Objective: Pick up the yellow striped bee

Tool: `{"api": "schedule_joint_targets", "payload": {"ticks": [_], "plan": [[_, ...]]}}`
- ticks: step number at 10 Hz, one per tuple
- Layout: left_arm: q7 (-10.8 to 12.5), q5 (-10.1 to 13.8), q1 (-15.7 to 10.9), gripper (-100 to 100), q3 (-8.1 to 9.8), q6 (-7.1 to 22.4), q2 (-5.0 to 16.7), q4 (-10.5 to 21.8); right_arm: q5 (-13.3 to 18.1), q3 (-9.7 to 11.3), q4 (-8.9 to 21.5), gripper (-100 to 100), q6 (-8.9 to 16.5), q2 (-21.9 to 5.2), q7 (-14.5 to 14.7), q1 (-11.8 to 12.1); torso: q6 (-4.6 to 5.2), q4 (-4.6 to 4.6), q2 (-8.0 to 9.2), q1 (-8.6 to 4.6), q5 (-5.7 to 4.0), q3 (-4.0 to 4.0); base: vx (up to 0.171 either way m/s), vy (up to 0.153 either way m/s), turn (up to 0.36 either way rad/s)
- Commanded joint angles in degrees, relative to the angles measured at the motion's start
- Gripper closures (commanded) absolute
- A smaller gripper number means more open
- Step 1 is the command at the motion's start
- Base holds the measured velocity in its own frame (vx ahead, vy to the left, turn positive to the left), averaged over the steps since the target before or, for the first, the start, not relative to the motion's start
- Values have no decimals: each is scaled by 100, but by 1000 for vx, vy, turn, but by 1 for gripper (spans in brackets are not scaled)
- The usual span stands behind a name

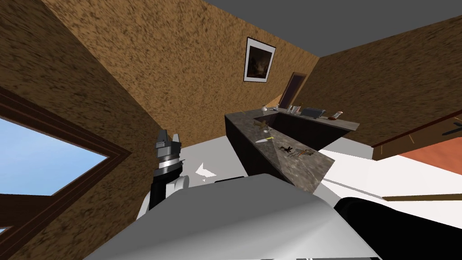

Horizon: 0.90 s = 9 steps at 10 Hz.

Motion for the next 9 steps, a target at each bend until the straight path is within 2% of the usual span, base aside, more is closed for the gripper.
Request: {"api": "schedule_joint_targets", "payload": {"ticks": [1,2,3,5,6,7,8,9], "plan": [[0,0,0,0,0,0,0,0,-286,-62,180,-100,286,-185,-54,117,0,0,0,0,0,0,138,40,27],[0,0,1,0,0,0,0,0,-529,-62,180,-100,311,-185,-54,117,0,0,-11,4,0,-4,138,40,9],[0,0,0,0,0,0,0,0,-718,-109,341,-100,576,-353,-125,212,-1,-2,-11,4,0,-6,153,63,31],[0,0,1,0,0,0,0,0,-942,-109,341,-100,589,-353,-125,212,0,-3,-18,6,1,-10,117,23,3],[0,0,0,0,0,0,0,0,-1162,-151,492,-100,861,-513,-189,293,0,1,1,-5,-1,1,133,4,26],[0,0,0,0,0,0,0,0,-1298,-151,492,-100,862,-513,-189,293,-1,0,-9,-8,-2,-3,137,25,25],[0,0,0,0,0,0,0,0,-1473,-187,630,-100,1076,-663,-246,358,-1,-1,-10,-3,-2,-5,197,32,34],[0,0,1,0,0,0,0,0,-1648,-187,630,-100,1127,-663,-246,358,-2,-5,-29,-1,-1,-15,155,19,17]]}}
